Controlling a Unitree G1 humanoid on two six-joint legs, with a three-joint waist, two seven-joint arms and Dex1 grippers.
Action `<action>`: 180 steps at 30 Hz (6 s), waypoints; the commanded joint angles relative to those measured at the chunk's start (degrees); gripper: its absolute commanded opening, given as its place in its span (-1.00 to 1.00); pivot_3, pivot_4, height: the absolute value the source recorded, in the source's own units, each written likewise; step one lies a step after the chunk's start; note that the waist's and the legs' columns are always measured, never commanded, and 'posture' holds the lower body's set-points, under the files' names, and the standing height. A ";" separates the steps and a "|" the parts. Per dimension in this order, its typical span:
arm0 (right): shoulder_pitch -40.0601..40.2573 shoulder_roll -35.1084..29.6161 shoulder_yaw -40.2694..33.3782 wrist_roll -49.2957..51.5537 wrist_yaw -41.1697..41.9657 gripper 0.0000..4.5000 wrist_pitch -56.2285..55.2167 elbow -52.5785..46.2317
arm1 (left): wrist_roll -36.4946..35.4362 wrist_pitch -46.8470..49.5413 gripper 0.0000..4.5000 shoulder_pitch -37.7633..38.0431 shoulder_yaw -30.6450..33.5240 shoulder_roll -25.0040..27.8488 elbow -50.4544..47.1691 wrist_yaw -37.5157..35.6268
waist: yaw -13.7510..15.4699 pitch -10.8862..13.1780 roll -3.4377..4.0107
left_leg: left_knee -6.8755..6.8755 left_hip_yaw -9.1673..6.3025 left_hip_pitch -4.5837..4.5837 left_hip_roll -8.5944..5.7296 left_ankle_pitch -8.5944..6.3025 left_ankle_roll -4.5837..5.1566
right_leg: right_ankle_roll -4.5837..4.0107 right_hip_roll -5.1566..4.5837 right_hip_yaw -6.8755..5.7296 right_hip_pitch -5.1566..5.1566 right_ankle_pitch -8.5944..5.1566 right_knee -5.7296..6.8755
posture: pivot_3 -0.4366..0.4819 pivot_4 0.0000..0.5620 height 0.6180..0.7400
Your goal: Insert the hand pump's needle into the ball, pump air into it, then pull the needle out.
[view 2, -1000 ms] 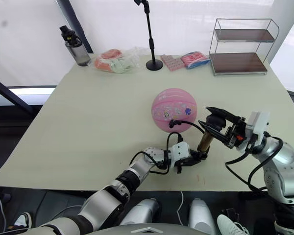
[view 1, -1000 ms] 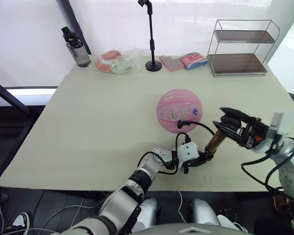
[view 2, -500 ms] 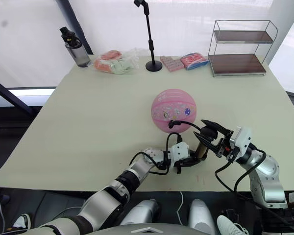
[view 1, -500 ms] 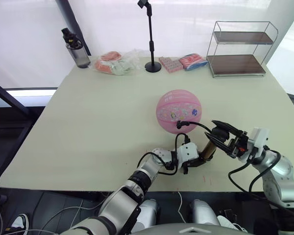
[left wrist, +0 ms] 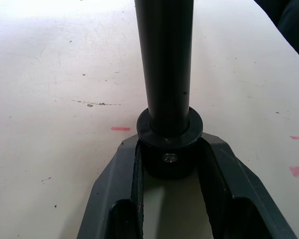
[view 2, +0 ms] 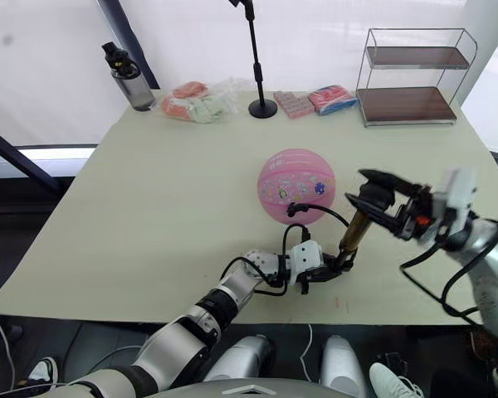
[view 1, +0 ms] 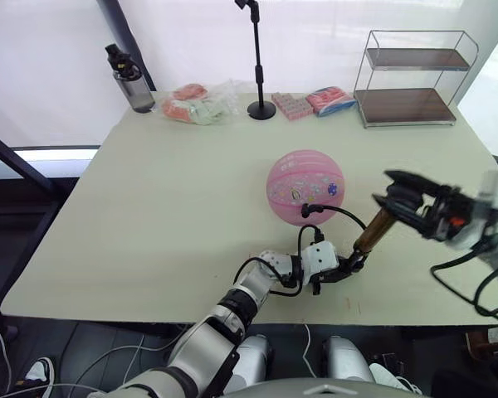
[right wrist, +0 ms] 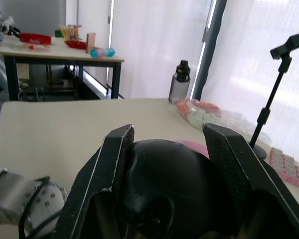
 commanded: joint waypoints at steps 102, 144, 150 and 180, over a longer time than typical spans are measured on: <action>9.23 13.00 18.34 -27.47 2.22 -0.15 -23.08 16.48 | 2.77 4.48 -0.52 4.93 -2.33 2.59 1.89 -0.63 | -0.22 -0.91 -0.30 | -0.03 0.01 0.39 0.08 -0.02 -0.03 | 0.03 0.16 0.03 0.17 -0.02 0.03 | -0.05 -0.47 0.93; 8.65 8.60 11.15 -19.22 2.53 -0.15 -12.02 6.20 | 2.76 4.03 -0.52 4.16 -2.29 2.41 2.80 -0.89 | -0.11 -0.33 -0.36 | 0.00 0.02 0.24 0.09 -0.01 -0.02 | 0.16 0.12 -0.01 0.08 -0.09 0.00 | -0.05 -0.47 0.93; 10.83 12.59 17.65 -27.10 4.01 -0.15 -20.71 14.16 | 2.86 3.87 -0.52 4.03 -2.23 2.55 2.87 -0.59 | -0.16 -0.52 -0.30 | 0.00 0.03 0.28 0.08 -0.01 -0.03 | 0.04 0.12 0.02 0.09 -0.02 0.01 | -0.05 -0.47 0.93; 8.82 13.69 22.25 -31.75 2.07 -0.15 -27.12 19.91 | -0.10 3.55 0.58 1.91 0.50 2.40 3.06 -3.06 | -0.15 -0.80 -0.37 | -0.02 0.02 0.42 0.12 -0.01 -0.03 | 0.18 0.19 0.04 0.17 -0.11 0.06 | -0.05 -0.47 0.93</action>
